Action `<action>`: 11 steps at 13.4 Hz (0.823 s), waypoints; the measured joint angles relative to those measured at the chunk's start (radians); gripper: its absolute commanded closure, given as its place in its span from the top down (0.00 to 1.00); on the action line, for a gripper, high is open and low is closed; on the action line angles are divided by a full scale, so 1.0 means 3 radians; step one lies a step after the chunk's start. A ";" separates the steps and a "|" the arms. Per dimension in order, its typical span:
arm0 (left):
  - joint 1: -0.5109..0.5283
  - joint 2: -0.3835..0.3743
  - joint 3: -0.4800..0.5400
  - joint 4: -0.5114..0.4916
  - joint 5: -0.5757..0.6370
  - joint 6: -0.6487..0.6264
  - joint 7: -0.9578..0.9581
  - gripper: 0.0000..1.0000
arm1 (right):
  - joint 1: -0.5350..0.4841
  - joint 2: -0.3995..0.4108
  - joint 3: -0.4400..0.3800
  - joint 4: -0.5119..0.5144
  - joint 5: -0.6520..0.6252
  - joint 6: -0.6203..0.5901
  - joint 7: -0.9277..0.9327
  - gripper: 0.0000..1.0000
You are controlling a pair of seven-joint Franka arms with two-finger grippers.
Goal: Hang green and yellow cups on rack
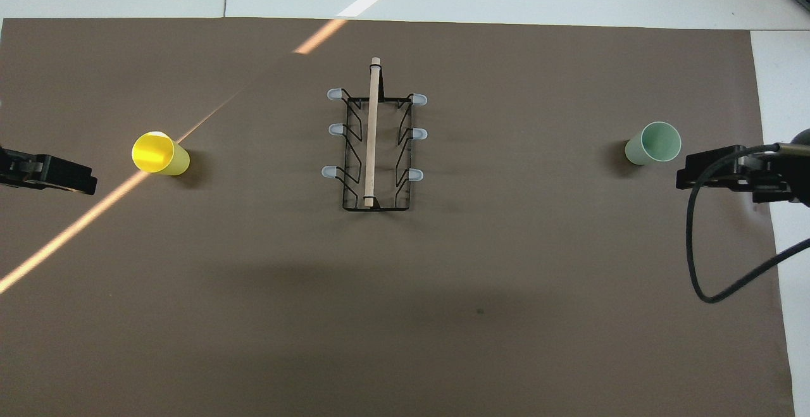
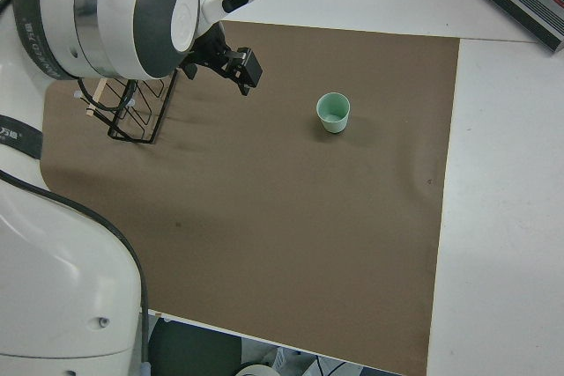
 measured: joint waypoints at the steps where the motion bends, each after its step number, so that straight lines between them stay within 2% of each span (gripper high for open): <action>1: 0.0000 0.0000 0.0000 0.0000 0.0000 0.0000 -0.0001 1.00 | 0.0000 0.0000 0.0000 0.0000 0.0000 0.0000 0.0000 1.00; 7: 0.0001 -0.0011 0.0013 0.0000 0.0001 0.0004 -0.0017 0.98 | -0.0001 0.0000 -0.0004 0.0000 0.0000 0.0000 0.0000 1.00; 11: 0.0002 0.0005 0.0027 -0.0007 -0.0106 0.0026 -0.0288 1.00 | -0.0002 -0.0003 -0.0005 0.0000 0.0000 0.0000 0.0000 1.00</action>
